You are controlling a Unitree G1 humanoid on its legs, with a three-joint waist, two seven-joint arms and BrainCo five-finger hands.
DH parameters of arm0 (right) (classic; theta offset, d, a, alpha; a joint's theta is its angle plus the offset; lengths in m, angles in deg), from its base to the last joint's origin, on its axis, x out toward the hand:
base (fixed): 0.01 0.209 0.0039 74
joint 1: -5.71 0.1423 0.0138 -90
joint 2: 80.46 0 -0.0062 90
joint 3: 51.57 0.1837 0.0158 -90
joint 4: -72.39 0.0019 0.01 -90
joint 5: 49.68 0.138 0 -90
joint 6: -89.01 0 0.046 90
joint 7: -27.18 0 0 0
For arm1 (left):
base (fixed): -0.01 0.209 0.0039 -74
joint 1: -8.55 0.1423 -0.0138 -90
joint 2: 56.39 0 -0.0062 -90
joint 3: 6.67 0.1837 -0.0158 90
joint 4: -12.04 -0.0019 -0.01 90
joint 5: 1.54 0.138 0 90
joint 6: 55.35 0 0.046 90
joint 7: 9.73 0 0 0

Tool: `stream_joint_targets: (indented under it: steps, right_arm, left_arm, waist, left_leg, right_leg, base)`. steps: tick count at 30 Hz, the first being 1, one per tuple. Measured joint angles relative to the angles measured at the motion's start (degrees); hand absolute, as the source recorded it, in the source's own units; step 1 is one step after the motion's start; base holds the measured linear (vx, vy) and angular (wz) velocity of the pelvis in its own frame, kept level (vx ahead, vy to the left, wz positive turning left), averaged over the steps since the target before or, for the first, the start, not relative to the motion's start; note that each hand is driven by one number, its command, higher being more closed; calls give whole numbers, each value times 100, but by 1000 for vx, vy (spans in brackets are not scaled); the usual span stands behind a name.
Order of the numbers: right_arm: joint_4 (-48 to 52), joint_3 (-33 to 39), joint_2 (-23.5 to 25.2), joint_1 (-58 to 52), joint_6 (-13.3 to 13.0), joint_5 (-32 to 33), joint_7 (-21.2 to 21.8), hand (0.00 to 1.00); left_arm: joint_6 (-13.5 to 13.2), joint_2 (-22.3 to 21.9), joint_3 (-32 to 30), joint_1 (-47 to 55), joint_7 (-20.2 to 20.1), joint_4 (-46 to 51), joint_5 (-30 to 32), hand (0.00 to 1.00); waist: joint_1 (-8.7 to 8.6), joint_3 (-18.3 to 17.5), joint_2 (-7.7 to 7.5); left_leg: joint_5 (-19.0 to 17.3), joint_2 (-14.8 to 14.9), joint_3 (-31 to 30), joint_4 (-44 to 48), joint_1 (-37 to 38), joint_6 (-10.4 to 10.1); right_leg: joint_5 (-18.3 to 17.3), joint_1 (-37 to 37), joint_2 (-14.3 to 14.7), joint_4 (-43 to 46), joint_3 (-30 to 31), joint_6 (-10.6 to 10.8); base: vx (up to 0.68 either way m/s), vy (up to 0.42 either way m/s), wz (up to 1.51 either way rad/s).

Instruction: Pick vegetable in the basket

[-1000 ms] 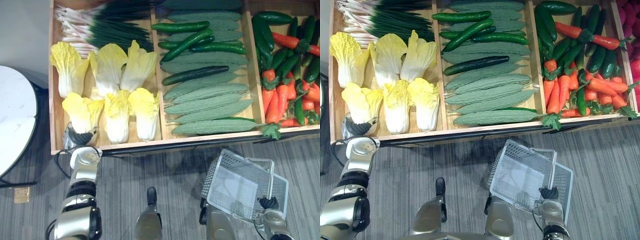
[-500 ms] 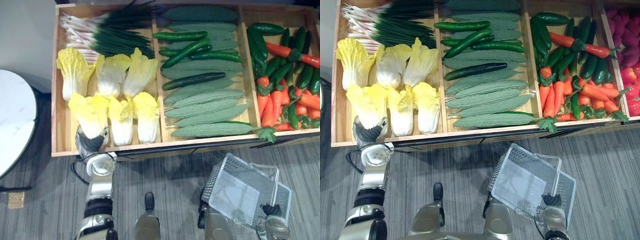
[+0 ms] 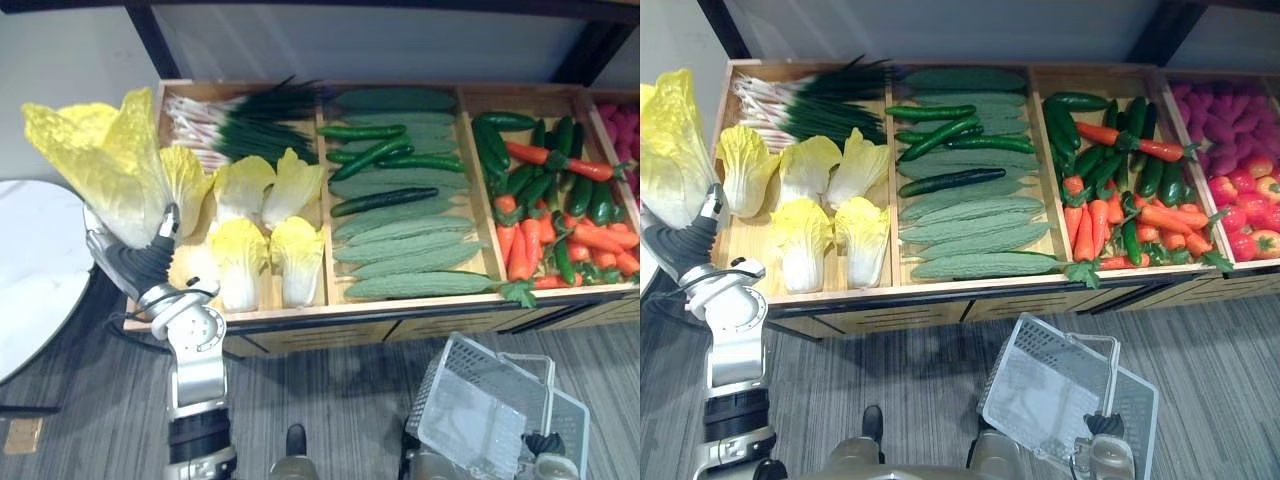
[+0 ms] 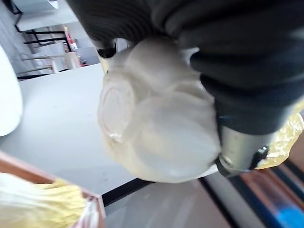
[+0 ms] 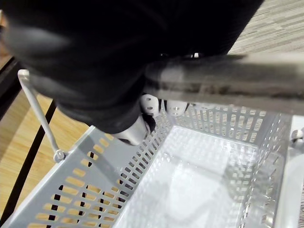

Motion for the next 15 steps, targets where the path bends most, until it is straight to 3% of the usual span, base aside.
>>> stream_joint_targets:
  steps: [4, 6, 11, 15]
  right_arm:
    - [49, -247, -51, -81, -18, -10, 16, 100]
    - [163, -491, -180, -110, -6, -65, 79, 100]
    - [1179, -1631, -1165, -184, -99, -521, 379, 100]
    - [1783, -2386, -1792, -52, -256, -754, 531, 100]
  left_arm:
    - [-246, 170, 780, 143, -91, 390, 212, 100]
    - [-399, 311, 1208, 274, -320, 456, 211, 100]
    - [-1054, 876, 2225, 680, -1264, 466, 174, 100]
    - [-1346, 1389, 2655, 681, -1784, 465, 89, 100]
  waist:
    - [-2, -187, 8]
    - [-23, -224, 33]
    - [-200, -371, 185]
    - [-299, -402, 233]
  left_leg:
    - [-58, 30, 193, 7, 51, 0]
    - [-111, 31, 347, 26, 142, -3]
    - [-315, 20, 1139, 46, 530, -11]
    - [-474, 48, 1825, 49, 927, -60]
  right_leg:
    - [152, 6, 64, -187, 194, -9]
    - [192, 8, 82, -222, 353, 5]
    - [302, -118, 199, -275, 1135, 59]
    - [413, -134, 386, -291, 1780, 65]
  base:
    - [-42, -2, -30]
    - [-39, 6, -43]
    - [-24, 21, -74]
    - [27, 10, -88]
